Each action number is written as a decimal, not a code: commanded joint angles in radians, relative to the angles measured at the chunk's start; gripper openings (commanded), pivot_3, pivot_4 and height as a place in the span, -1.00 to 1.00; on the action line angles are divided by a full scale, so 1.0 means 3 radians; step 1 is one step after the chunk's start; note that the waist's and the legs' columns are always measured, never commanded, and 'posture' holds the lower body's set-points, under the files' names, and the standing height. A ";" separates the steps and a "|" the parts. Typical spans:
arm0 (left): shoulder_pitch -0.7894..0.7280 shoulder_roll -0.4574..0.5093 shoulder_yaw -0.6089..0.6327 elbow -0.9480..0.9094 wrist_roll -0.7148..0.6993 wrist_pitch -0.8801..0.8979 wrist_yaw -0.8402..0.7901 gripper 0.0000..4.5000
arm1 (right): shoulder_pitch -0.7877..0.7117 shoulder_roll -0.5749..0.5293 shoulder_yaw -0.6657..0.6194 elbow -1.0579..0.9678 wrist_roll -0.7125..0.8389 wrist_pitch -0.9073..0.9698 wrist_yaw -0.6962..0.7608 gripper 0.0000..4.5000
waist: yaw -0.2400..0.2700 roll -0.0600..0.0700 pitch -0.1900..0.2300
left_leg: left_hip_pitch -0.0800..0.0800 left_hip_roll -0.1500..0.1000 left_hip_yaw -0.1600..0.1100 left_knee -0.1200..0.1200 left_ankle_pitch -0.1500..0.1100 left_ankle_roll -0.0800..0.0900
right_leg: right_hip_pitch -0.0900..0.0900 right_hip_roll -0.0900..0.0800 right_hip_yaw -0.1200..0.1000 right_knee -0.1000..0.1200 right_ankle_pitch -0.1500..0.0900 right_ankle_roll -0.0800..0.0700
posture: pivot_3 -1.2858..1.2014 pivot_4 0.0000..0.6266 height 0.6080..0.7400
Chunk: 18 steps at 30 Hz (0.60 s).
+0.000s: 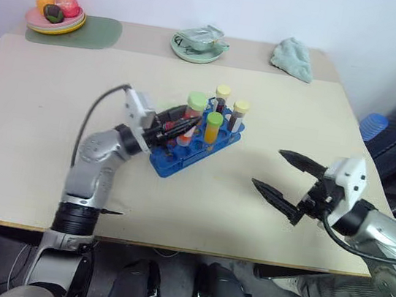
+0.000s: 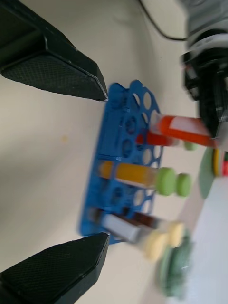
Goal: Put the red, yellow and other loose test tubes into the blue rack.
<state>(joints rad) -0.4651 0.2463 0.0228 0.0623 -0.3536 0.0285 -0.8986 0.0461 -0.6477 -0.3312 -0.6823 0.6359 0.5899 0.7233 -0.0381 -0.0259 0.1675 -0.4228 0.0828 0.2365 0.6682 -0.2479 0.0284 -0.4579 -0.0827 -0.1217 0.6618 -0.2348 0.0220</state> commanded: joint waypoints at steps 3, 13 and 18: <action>0.0050 -0.0096 -0.0149 0.0210 0.0134 -0.0552 -0.0080 -0.65 | 0.0202 -0.0061 -0.0359 -0.0396 0.0445 0.0195 -0.0213 1.00 | -0.0003 0.0000 0.0000 | 0.0000 -0.0001 -0.0014 0.0000 -0.0002 0.0004 | 0.0002 0.0004 -0.0001 0.0000 0.0000 -0.0001 | 0.03 -0.52 1.00; 0.0258 -0.0139 -0.0279 0.0479 0.0282 -0.0999 -0.0027 -0.65 | 0.0384 -0.0266 -0.0671 -0.0459 0.0763 0.0327 -0.0350 1.00 | -0.0002 0.0004 -0.0003 | -0.0001 -0.0011 -0.0056 -0.0001 -0.0004 0.0006 | 0.0027 0.0012 -0.0018 -0.0023 -0.0001 -0.0002 | 0.03 -0.52 1.00; 0.0268 -0.0168 -0.0249 0.0553 0.0336 -0.1109 0.0151 -0.65 | 0.0402 -0.0312 -0.0690 -0.0469 0.0838 0.0316 -0.0425 1.00 | 0.0000 0.0005 -0.0004 | 0.0003 -0.0011 -0.0078 -0.0002 -0.0005 0.0007 | 0.0051 0.0011 -0.0044 -0.0044 -0.0001 -0.0002 | 0.03 -0.52 1.00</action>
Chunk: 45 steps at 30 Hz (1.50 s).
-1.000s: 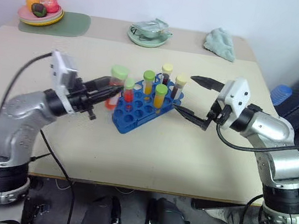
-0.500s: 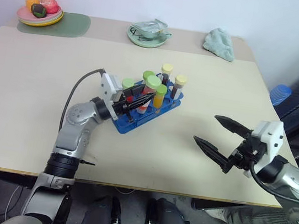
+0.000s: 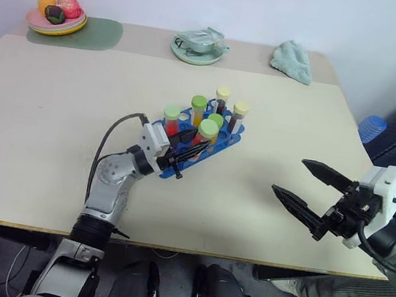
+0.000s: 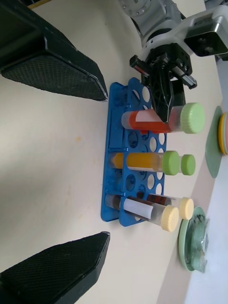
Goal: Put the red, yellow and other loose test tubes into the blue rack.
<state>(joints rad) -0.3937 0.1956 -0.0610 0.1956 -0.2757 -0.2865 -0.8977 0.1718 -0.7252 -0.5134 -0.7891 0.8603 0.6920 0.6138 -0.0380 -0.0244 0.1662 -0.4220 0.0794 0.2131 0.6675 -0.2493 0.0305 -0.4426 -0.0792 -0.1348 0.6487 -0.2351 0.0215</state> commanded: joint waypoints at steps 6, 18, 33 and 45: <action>-0.0072 0.0038 0.0098 0.0323 0.0083 -0.0143 0.0326 -0.65 | -0.0034 -0.0057 -0.0011 -0.0089 0.0056 -0.0082 -0.0083 1.00 | 0.0000 0.0000 -0.0001 | 0.0000 0.0000 -0.0004 0.0000 0.0000 0.0000 | 0.0003 0.0000 -0.0005 -0.0001 0.0000 0.0001 | 0.03 -0.52 1.00; 0.0059 0.0107 0.0022 0.0351 -0.0078 -0.0110 0.0055 -0.65 | -0.0066 -0.0057 0.0046 -0.0044 0.0012 -0.0150 -0.0089 1.00 | 0.0003 0.0004 -0.0006 | 0.0000 0.0000 -0.0008 -0.0001 -0.0001 0.0000 | 0.0007 -0.0001 -0.0009 -0.0005 0.0000 0.0001 | 0.03 -0.52 1.00; -0.0053 0.0088 -0.0002 0.0312 -0.0178 0.0124 -0.0117 -0.65 | -0.0029 -0.0045 0.0060 -0.0091 -0.0001 -0.0152 -0.0132 1.00 | 0.0036 0.0004 -0.0006 | -0.0006 -0.0001 -0.0012 -0.0002 -0.0002 0.0003 | 0.0004 -0.0001 -0.0014 -0.0010 -0.0001 0.0001 | 0.03 -0.52 1.00; 0.0001 0.0158 0.0031 0.0099 -0.0308 0.0457 -0.0227 0.39 | 0.0095 -0.0040 0.0067 -0.0061 -0.0075 -0.0243 -0.0036 1.00 | 0.0075 0.0004 -0.0005 | -0.0008 -0.0001 -0.0012 -0.0003 -0.0003 0.0004 | 0.0003 -0.0001 -0.0015 -0.0012 -0.0003 0.0002 | 0.03 -0.52 1.00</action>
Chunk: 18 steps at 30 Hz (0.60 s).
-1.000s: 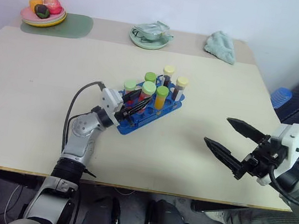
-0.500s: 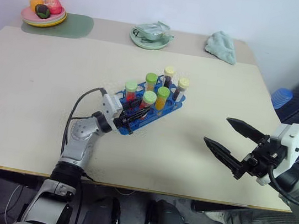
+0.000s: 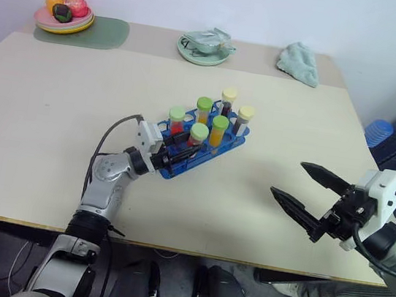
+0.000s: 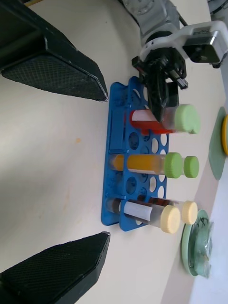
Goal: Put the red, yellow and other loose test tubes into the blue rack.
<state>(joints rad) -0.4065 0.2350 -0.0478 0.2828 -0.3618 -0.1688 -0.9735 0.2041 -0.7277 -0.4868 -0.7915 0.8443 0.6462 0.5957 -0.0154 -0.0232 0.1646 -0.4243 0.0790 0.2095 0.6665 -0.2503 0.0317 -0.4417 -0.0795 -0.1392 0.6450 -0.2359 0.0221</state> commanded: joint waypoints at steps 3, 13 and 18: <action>0.0138 0.0071 -0.0026 -0.0402 0.0033 0.0128 0.0071 0.85 | -0.0006 -0.0015 0.0032 0.0036 -0.0069 -0.0152 0.0104 1.00 | 0.0003 -0.0001 0.0000 | -0.0001 0.0000 0.0000 0.0000 0.0000 0.0000 | 0.0000 0.0000 0.0000 0.0000 0.0000 0.0000 | 0.03 -0.52 1.00; 0.0575 0.0239 0.0241 -0.0933 -0.0118 0.0242 0.0397 0.85 | -0.0148 -0.0016 0.0373 0.0609 -0.0451 -0.0551 0.0542 1.00 | -0.0003 0.0000 0.0000 | -0.0001 0.0000 -0.0001 0.0000 0.0000 0.0000 | -0.0001 -0.0001 0.0000 0.0000 0.0000 -0.0001 | 0.03 -0.52 1.00; 0.0960 0.0501 0.0459 -0.1297 -0.0380 0.0506 0.0330 0.85 | -0.0266 -0.0022 0.0491 0.0972 -0.0645 -0.0773 0.0759 1.00 | -0.0005 0.0001 0.0001 | -0.0001 0.0000 -0.0001 0.0000 0.0000 0.0000 | -0.0002 -0.0001 0.0000 0.0000 -0.0003 -0.0005 | 0.03 -0.52 1.00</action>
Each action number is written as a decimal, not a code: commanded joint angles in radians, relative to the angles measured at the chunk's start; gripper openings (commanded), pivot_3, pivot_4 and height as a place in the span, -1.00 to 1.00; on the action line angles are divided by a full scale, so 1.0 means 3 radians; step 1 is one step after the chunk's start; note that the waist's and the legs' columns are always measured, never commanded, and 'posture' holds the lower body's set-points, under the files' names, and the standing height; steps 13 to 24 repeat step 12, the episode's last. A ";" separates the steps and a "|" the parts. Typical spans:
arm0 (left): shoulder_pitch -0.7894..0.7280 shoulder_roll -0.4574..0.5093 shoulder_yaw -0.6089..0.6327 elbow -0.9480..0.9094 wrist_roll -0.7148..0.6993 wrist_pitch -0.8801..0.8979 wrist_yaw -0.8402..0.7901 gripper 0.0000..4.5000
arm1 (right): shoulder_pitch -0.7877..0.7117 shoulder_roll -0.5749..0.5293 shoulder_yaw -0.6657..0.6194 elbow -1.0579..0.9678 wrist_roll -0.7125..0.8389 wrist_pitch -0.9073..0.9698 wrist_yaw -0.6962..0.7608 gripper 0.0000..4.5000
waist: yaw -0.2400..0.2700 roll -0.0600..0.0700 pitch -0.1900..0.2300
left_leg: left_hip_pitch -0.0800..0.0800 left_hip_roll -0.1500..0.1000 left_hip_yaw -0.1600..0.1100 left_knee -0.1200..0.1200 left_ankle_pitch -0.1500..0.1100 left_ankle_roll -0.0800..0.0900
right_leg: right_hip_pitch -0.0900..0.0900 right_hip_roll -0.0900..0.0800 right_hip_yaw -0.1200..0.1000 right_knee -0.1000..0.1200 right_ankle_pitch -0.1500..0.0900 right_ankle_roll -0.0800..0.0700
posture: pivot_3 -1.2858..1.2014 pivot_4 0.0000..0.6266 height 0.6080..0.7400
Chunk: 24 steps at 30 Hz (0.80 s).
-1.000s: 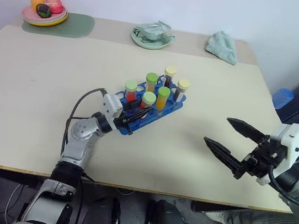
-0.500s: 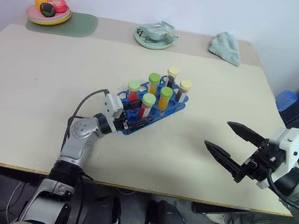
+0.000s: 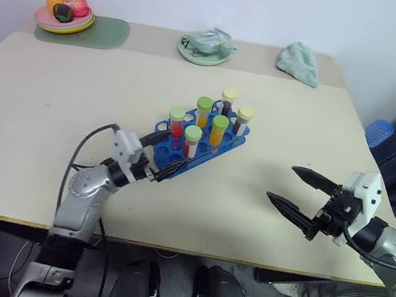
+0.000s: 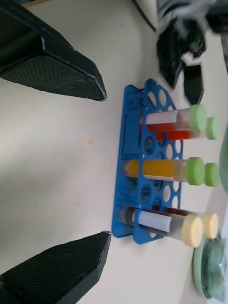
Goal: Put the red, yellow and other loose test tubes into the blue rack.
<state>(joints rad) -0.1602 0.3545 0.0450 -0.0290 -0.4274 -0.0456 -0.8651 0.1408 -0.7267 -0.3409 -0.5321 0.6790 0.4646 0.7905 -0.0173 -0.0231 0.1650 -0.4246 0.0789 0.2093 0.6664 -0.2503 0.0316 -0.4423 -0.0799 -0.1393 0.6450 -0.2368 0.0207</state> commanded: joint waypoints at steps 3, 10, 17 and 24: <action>0.0382 0.0251 0.0305 -0.0459 -0.0207 0.0107 -0.0009 0.85 | -0.0177 -0.0023 0.0036 0.0249 -0.0122 -0.0222 0.0180 1.00 | 0.0012 0.0002 0.0001 | 0.0000 0.0000 0.0000 0.0000 0.0000 -0.0001 | -0.0001 -0.0001 0.0000 0.0000 -0.0003 -0.0003 | 0.03 -0.52 1.00; 0.1044 0.0607 0.0804 -0.0900 -0.0361 0.0438 0.0134 0.85 | -0.0371 -0.0092 0.0027 0.0650 -0.0236 -0.0409 0.0471 1.00 | 0.0007 0.0002 0.0001 | -0.0001 0.0000 0.0000 -0.0002 -0.0005 -0.0008 | -0.0003 -0.0004 0.0000 -0.0001 -0.0009 0.0004 | 0.03 -0.52 1.00; 0.1188 0.0695 0.0912 -0.0990 -0.0429 0.0550 0.0138 0.85 | -0.0403 -0.0088 0.0037 0.0763 -0.0274 -0.0485 0.0549 1.00 | -0.0003 0.0003 0.0002 | -0.0002 0.0000 0.0003 -0.0003 -0.0005 -0.0008 | -0.0005 -0.0005 0.0000 -0.0003 -0.0009 0.0005 | 0.03 -0.52 1.00; 0.1188 0.0695 0.0912 -0.0990 -0.0429 0.0550 0.0138 0.85 | -0.0403 -0.0088 0.0037 0.0763 -0.0274 -0.0485 0.0549 1.00 | -0.0003 0.0003 0.0002 | -0.0002 0.0000 0.0003 -0.0003 -0.0005 -0.0008 | -0.0005 -0.0005 0.0000 -0.0003 -0.0009 0.0005 | 0.03 -0.52 1.00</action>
